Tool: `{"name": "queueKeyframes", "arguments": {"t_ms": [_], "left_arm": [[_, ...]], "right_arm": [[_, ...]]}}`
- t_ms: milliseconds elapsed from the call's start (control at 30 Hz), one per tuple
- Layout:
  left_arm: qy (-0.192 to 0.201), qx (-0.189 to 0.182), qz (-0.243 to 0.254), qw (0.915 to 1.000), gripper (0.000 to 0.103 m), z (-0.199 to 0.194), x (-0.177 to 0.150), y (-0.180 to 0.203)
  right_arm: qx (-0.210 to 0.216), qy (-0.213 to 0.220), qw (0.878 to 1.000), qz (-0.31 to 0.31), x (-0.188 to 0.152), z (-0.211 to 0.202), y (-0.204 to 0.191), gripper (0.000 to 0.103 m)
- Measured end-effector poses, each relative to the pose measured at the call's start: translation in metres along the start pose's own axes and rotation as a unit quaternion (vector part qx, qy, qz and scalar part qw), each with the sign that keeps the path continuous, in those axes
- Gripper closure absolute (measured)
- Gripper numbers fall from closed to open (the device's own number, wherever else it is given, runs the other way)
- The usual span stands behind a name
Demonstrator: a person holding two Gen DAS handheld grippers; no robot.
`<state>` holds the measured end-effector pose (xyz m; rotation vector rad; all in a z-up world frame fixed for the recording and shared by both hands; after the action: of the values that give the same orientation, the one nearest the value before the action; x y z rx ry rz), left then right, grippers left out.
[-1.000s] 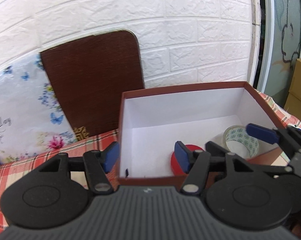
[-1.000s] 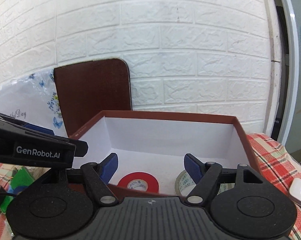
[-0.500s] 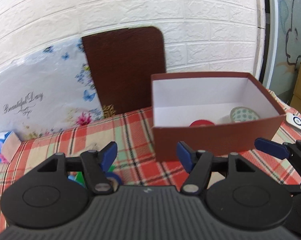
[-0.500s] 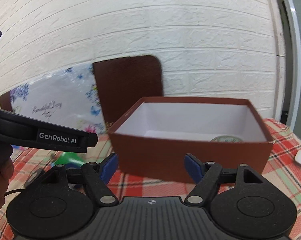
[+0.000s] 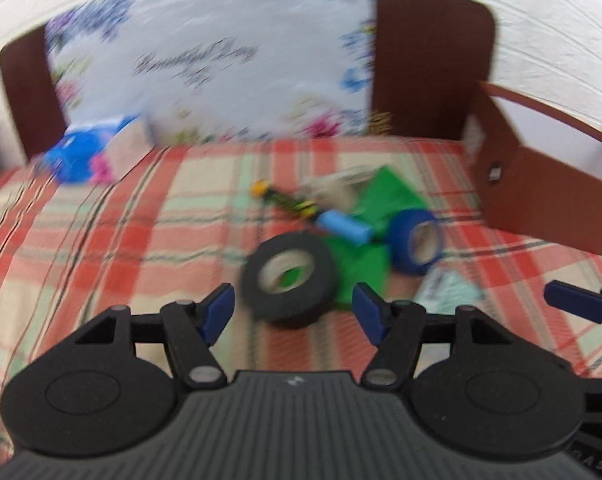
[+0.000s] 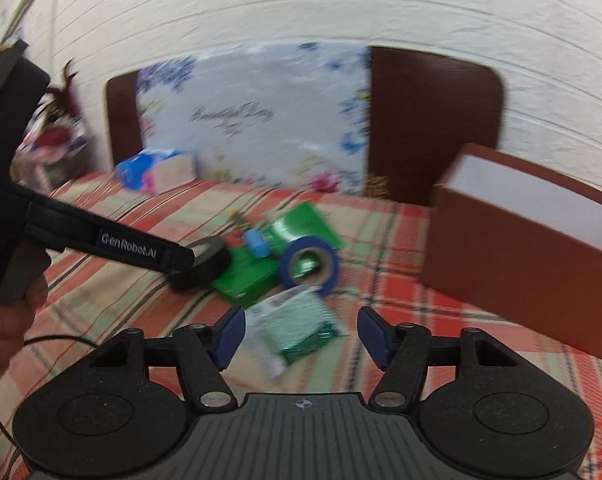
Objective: Organize objects
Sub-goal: 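Move the left tool back to the table and grasp the black tape roll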
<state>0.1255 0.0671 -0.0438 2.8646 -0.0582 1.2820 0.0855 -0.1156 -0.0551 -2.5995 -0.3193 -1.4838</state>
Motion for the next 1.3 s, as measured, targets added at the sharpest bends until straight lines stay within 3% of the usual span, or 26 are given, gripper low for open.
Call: {"name": "queueKeyframes", "arguments": {"t_ms": [167, 367, 467, 600, 633, 667, 733, 900, 1067, 1300], "left_arm": [[-0.015, 0.005, -0.047, 0.9988, 0.037, 0.008, -0.006, -0.054], [-0.025, -0.032, -0.067, 0.9969, 0.039, 0.031, 0.005, -0.062], [-0.038, -0.053, -0.077, 0.9949, 0.046, 0.049, 0.008, -0.058], [-0.049, -0.109, -0.115, 0.9862, 0.046, 0.067, 0.009, -0.058], [-0.053, -0.122, -0.125, 0.9832, 0.047, 0.071, 0.008, -0.058], [-0.056, -0.133, -0.133, 0.9805, 0.050, 0.075, 0.007, -0.057], [-0.049, -0.134, -0.125, 0.9819, 0.069, 0.077, 0.005, -0.052], [-0.048, -0.130, -0.134, 0.9813, 0.074, 0.067, 0.001, -0.050], [-0.022, -0.134, -0.104, 0.9852, 0.074, 0.030, 0.000, -0.027], [-0.030, -0.179, -0.031, 0.9828, 0.074, 0.004, -0.002, 0.055]], "right_arm": [[0.038, -0.018, 0.998, -0.053, 0.000, 0.028, -0.041, 0.051], [0.054, -0.018, 0.994, -0.096, 0.010, 0.061, -0.072, 0.050], [0.054, -0.024, 0.992, -0.112, 0.012, 0.080, -0.079, 0.047], [0.062, -0.029, 0.989, -0.133, 0.013, 0.104, -0.086, 0.030], [0.062, -0.025, 0.987, -0.144, 0.013, 0.108, -0.089, 0.030], [0.062, -0.022, 0.986, -0.155, 0.012, 0.111, -0.093, 0.030], [0.058, -0.016, 0.983, -0.171, 0.012, 0.115, -0.099, 0.028], [0.048, -0.003, 0.983, -0.180, 0.007, 0.100, -0.102, 0.029], [0.026, 0.031, 0.985, -0.168, 0.001, 0.056, -0.095, 0.029], [-0.035, 0.032, 0.993, -0.109, -0.022, -0.006, -0.040, 0.029]]}}
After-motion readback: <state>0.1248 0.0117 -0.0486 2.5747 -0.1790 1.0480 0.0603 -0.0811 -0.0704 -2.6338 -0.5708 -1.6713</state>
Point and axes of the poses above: each gripper's, at about its wrist camera, not at the fingertips, and z roughly the way its jaws point, y to its right, x to its top, the point moved 5 cm from there along z, roughly the way its jaws point, and after that the axes turned 1 degree about z, right-handed, at the moved point
